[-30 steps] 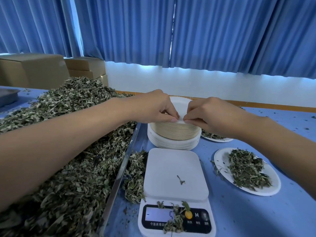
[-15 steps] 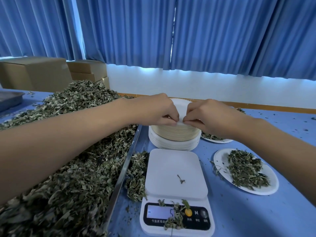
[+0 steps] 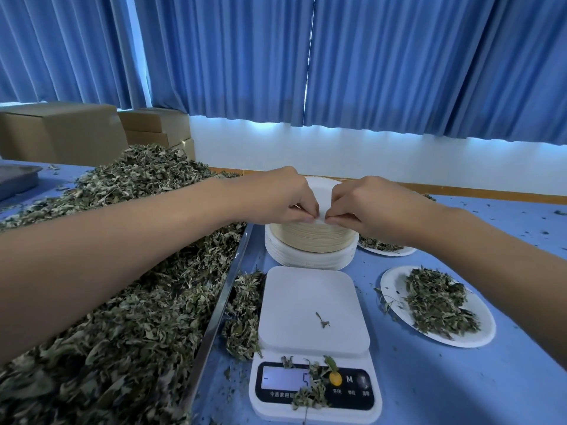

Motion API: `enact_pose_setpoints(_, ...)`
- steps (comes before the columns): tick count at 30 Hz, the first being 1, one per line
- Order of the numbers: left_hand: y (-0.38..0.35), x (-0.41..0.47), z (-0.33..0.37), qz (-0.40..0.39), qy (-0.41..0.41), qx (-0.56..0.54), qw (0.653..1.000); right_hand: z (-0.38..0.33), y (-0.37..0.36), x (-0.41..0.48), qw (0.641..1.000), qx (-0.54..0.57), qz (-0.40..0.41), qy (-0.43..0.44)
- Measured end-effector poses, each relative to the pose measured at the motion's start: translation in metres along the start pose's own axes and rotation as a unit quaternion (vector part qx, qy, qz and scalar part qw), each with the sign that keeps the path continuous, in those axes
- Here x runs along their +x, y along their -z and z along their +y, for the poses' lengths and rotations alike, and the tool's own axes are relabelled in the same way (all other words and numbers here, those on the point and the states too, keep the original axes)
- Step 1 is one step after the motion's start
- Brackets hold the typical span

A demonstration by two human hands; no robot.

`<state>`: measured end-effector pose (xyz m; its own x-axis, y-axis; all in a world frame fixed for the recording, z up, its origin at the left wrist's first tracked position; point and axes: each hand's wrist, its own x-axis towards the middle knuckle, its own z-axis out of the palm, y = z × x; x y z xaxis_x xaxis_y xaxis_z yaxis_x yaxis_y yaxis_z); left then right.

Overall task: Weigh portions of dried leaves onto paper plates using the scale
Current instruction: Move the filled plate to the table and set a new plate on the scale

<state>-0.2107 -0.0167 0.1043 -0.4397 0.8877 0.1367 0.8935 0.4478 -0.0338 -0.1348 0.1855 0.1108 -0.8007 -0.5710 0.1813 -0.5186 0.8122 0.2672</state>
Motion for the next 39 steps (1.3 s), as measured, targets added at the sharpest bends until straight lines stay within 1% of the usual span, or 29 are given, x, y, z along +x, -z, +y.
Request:
enact_pose_setpoints(5, 0.001, -0.002, 0.000, 0.010, -0.003, -0.010, 1.000, 0.000, 0.000, 0.000, 1.000, -0.006, 0.004, -0.001)
enact_pose_setpoints(12, 0.003, -0.006, -0.001, 0.009, -0.009, -0.012, 1.000, -0.003, 0.000, -0.001, 0.999, 0.018, 0.021, -0.016)
enact_pose_setpoints(19, 0.003, -0.008, 0.000, 0.013, 0.006, -0.017, 1.000, -0.003, 0.002, 0.001, 1.000, 0.011, 0.004, -0.022)
enact_pose_setpoints(33, 0.002, -0.007, 0.001, 0.028, -0.006, -0.018, 0.999, -0.004, 0.002, 0.000, 1.000, 0.007, 0.013, -0.015)
enact_pose_setpoints(36, 0.002, -0.008, 0.005, 0.038, -0.030, 0.023, 0.999, -0.005, 0.002, 0.000, 1.000, 0.005, 0.013, -0.017)
enact_pose_setpoints(37, 0.001, -0.008, 0.007, 0.039, -0.033, 0.051, 0.997, -0.005, 0.002, 0.000, 1.000, 0.002, 0.013, -0.017)
enact_pose_setpoints(39, -0.001, -0.005, 0.011, 0.015, -0.016, 0.140, 0.990, -0.006, 0.001, 0.001, 1.000, -0.008, 0.009, -0.018)
